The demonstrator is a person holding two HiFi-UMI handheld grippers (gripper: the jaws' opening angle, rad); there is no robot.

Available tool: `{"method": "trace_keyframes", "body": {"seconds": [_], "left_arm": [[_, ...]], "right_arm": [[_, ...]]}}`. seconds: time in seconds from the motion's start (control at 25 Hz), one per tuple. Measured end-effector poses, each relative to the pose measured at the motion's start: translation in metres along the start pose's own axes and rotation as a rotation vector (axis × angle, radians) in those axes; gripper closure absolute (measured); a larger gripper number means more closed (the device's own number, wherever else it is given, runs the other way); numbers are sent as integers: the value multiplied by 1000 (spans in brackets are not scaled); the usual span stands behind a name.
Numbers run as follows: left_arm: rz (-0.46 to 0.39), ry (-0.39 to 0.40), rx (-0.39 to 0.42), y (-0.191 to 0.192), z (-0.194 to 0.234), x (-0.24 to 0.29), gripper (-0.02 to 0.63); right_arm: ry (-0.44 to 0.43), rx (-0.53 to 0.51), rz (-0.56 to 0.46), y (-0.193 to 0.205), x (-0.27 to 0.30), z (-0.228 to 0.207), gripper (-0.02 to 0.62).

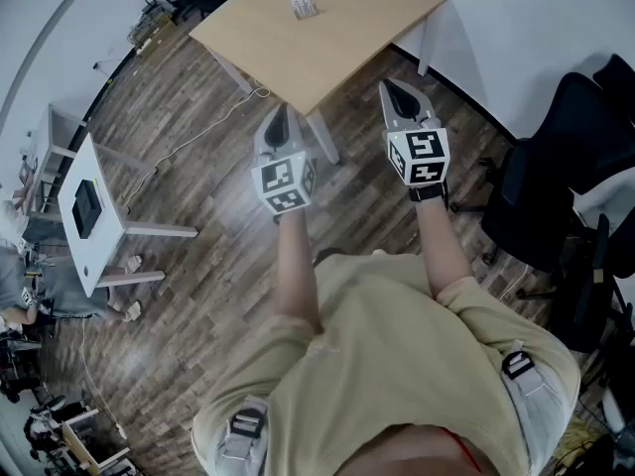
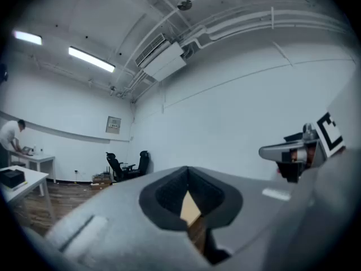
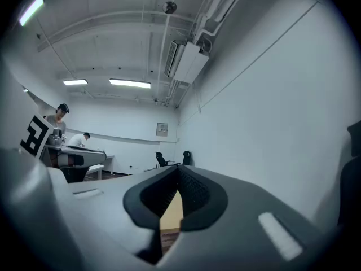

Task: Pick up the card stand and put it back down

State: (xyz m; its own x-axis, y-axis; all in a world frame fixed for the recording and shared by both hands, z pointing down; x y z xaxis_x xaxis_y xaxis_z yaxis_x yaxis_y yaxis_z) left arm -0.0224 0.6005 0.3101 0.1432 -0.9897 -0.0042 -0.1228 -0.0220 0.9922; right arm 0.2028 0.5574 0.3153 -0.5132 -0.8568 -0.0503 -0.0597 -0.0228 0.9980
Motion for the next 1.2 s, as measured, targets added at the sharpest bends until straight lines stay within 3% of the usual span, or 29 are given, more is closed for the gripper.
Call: {"method": "trace_keyframes", "body": {"seconds": [0.32,0.56,0.84,1.0,1.2], "left_arm": [[11,-35,-3,9,0,11,607],[16,-2,-24,31,12,62,607],[-51,77,-134,37,59,160,607],[-77,69,-121,28,97,224,607],[-99,93,-117,21,144,293,607]], "right_arm": [[16,15,15,11,7,-25,592],[35,33,18,25,48,-36,592],[51,-7,48,25,149,-47,592],[31,-56,40,8,218,-36,592],[66,-58,47,7,300,-37,592]]}}
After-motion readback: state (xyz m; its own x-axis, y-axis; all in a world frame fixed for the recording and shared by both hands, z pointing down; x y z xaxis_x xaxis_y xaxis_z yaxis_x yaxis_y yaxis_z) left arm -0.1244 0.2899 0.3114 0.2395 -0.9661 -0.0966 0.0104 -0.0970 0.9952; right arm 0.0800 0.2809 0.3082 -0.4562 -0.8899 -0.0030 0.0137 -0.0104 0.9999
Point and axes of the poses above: the fingertips, and each gripper's own axes: x forward along the fingers, z to its left, y out of its underside, the point moved 7 cm from there along -x, backward along the fingers, and after that the axes turned 2 degrees about x, right-handed, at the moved point
